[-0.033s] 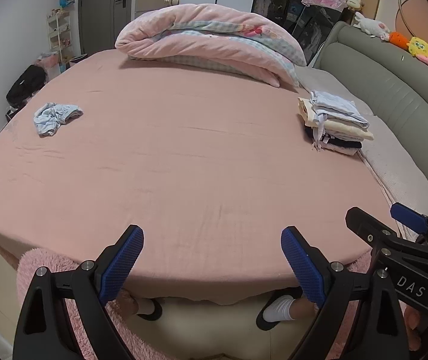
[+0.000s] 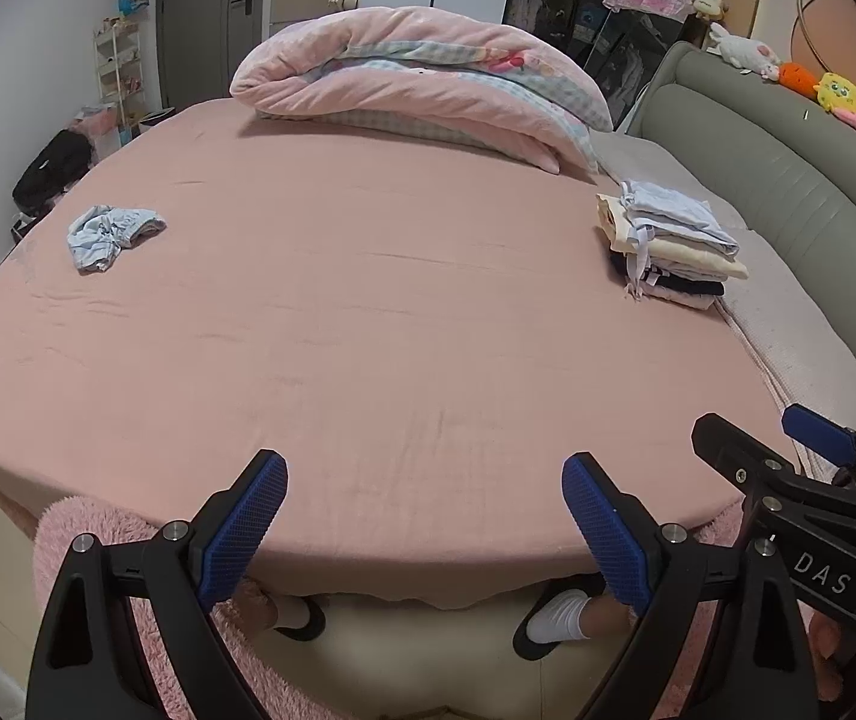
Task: Fold clothes
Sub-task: 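Move both grippers toward the crumpled light-blue garment on the bed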
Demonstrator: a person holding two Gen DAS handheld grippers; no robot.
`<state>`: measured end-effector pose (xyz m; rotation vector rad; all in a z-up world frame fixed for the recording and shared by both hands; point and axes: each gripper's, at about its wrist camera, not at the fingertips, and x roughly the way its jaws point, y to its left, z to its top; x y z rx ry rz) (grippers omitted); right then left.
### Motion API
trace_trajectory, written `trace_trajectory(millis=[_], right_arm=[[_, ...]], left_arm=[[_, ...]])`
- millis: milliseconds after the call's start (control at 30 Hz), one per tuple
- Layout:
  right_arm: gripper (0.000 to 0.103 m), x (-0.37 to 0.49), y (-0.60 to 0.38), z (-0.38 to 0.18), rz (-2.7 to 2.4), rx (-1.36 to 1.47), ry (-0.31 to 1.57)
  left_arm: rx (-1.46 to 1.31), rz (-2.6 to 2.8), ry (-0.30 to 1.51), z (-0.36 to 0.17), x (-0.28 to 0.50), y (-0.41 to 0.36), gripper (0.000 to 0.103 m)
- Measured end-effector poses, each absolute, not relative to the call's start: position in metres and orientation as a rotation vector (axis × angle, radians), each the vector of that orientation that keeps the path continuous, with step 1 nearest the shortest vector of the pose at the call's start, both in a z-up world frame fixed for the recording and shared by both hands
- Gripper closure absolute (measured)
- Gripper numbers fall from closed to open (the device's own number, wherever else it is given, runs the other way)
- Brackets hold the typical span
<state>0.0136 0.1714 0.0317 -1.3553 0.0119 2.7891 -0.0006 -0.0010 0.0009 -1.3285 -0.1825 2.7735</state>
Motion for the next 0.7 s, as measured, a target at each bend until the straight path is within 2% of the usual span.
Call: trace_trajectory(millis=[567, 700], right_arm=[[0.015, -0.005, 0.148, 0.037, 2.87, -1.334, -0.078], [0.015, -0.034, 0.132, 0.05, 2.968, -1.333, -0.141]], left_arm=[[-1.28, 2.853, -0.016, 0.02, -0.015, -0.018, 0.009], [-1.231, 2.86, -0.088, 0.034, -0.029, -0.049, 0.009]])
